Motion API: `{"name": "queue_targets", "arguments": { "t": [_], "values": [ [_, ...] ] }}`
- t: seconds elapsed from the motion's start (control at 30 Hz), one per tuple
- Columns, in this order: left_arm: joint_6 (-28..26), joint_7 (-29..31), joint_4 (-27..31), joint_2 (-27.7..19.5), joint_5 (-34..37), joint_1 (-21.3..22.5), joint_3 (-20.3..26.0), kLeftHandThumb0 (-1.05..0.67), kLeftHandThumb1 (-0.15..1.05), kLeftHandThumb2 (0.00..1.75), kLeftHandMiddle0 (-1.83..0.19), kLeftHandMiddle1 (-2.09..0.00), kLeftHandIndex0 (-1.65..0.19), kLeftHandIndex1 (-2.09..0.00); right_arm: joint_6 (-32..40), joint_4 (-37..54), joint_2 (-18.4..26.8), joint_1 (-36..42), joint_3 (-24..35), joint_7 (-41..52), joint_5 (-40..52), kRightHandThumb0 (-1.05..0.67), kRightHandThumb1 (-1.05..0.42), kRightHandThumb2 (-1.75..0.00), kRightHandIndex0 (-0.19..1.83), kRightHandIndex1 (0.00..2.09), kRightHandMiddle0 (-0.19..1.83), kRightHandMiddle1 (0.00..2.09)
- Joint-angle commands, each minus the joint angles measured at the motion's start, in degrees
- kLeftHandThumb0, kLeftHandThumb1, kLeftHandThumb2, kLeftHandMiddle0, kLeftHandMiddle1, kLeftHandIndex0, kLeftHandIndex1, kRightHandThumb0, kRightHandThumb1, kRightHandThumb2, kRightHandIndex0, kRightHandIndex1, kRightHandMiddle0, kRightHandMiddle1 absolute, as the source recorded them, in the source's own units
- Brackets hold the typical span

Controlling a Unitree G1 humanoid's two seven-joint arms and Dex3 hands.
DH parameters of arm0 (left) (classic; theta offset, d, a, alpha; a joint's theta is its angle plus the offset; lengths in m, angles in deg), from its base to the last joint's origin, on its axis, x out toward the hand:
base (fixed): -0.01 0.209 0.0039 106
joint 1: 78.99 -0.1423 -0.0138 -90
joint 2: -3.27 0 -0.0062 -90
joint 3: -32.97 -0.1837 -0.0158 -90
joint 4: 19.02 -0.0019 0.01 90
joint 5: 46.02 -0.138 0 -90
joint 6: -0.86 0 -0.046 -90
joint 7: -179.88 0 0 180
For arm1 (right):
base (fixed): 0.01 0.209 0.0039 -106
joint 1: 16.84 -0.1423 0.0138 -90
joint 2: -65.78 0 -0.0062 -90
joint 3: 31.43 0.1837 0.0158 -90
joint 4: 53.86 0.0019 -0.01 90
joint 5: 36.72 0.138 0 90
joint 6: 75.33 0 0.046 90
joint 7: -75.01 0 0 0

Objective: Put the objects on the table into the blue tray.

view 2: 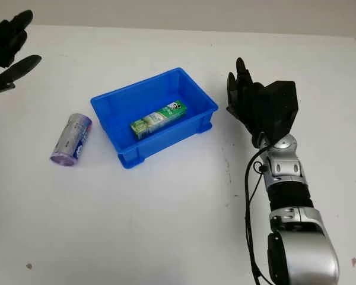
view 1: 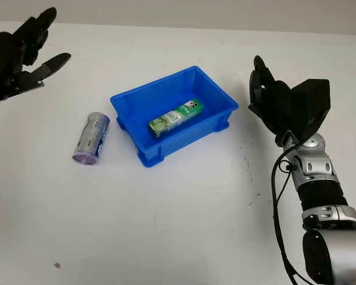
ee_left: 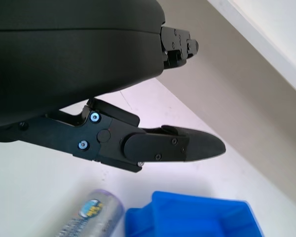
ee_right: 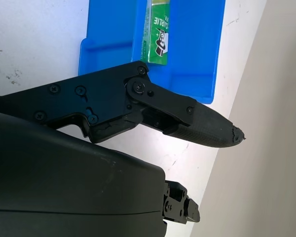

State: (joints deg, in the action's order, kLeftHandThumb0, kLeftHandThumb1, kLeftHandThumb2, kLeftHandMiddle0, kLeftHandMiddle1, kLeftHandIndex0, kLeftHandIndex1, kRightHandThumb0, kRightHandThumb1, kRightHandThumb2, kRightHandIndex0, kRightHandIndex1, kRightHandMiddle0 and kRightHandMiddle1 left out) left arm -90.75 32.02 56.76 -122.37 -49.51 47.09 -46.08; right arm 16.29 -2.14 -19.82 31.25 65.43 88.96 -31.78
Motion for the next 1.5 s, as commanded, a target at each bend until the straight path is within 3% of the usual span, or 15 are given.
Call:
{"name": "queue_targets", "arguments": {
  "t": [0.0,0.07,0.17,0.2,0.27,0.43,0.6,0.8,0.9,1.1,1.23,1.47],
  "values": [
    [2.23,0.38,0.42,-2.17,-1.58,-1.2,-0.75,-0.77,1.05,0.34,0.05,-0.06,0.01,-0.07,0.46,1.49,-0.05,0.19,0.24,0.15,0.06,-0.74,-1.05,-0.82,-0.19,0.0,-0.19,0.0],
    [8.0,-1.19,-0.53,-4.31,-5.62,-2.41,-1.82,-0.76,1.05,0.3,0.05,-0.06,0.02,-0.06,0.46,1.62,0.13,0.22,0.13,0.26,-0.13,-0.74,-1.05,-0.82,-0.19,0.0,-0.19,0.0],
    [28.15,-11.32,-4.93,-13.36,-23.72,-2.84,-8.19,-0.6,1.05,0.25,0.11,-0.04,0.1,-0.03,0.44,1.87,0.0,0.37,0.3,-0.17,-0.19,-0.74,-1.05,-0.82,-0.19,0.0,-0.19,0.0],
    [34.86,-17.33,-7.58,-16.29,-31.13,-1.46,-11.03,-0.56,1.05,0.22,0.12,-0.04,0.1,-0.03,0.44,1.88,-0.07,0.4,0.38,-0.1,-0.05,-0.73,-1.05,-0.82,-0.19,0.0,-0.19,0.0],
    [43.1,-27.09,-11.8,-20.12,-43.19,1.97,-15.95,-0.53,1.05,0.17,0.13,-0.04,0.09,-0.04,0.65,1.95,-0.36,0.37,0.57,-0.2,0.28,-0.73,-1.05,-0.82,-0.19,0.0,-0.19,0.0],
    [54.67,-53.45,-20.57,-25.6,-70.14,12.96,-29.14,-0.43,1.05,0.16,0.12,-0.06,0.11,-0.05,1.17,2.01,-0.96,0.27,0.75,-0.54,0.52,-0.72,-1.05,-0.82,-0.19,0.0,-0.19,0.0],
    [59.16,-72.0,-24.71,-27.84,-85.88,21.02,-39.24,-0.37,1.05,0.37,0.13,-0.06,0.15,-0.05,1.1,1.43,-0.84,-0.01,0.48,-0.05,0.15,-0.7,-1.05,-0.83,-0.19,0.0,-0.19,0.0],
    [57.27,-88.49,-27.44,-27.79,-97.53,26.3,-48.49,-0.36,1.05,0.49,0.08,-0.06,0.14,-0.05,0.18,-0.28,-1.02,-0.81,0.37,0.4,-0.17,-0.7,-1.05,-0.83,-0.19,0.0,-0.19,0.0],
    [56.95,-90.44,-27.97,-27.57,-100.49,28.0,-51.67,-0.34,1.05,0.54,0.13,-0.04,0.18,-0.02,-0.23,-1.13,-1.19,-1.2,0.44,0.64,-0.11,-0.71,-1.05,-0.83,-0.19,0.0,-0.19,0.0],
    [55.86,-100.92,-33.12,-23.61,-103.73,30.3,-59.02,-0.17,1.05,0.47,0.01,-0.08,0.05,-0.08,-0.43,-1.67,-1.25,-1.56,0.43,0.02,-0.48,-0.71,-1.05,-0.81,-0.19,0.0,-0.19,0.0],
    [56.75,-99.86,-34.5,-20.9,-104.27,32.16,-62.71,-0.1,1.05,0.47,-0.02,-0.07,0.01,-0.09,-0.15,-1.15,-1.52,-1.37,0.7,-0.47,-0.44,-0.71,-1.05,-0.82,-0.19,0.0,-0.19,0.0],
    [54.2,-104.56,-41.37,-14.15,-104.97,35.15,-69.98,-0.07,1.05,0.48,-0.08,-0.08,-0.02,-0.09,0.35,1.02,-1.31,0.12,1.21,-0.63,-0.21,-0.7,-1.05,-0.82,-0.19,0.0,-0.19,0.0]
  ]
}}
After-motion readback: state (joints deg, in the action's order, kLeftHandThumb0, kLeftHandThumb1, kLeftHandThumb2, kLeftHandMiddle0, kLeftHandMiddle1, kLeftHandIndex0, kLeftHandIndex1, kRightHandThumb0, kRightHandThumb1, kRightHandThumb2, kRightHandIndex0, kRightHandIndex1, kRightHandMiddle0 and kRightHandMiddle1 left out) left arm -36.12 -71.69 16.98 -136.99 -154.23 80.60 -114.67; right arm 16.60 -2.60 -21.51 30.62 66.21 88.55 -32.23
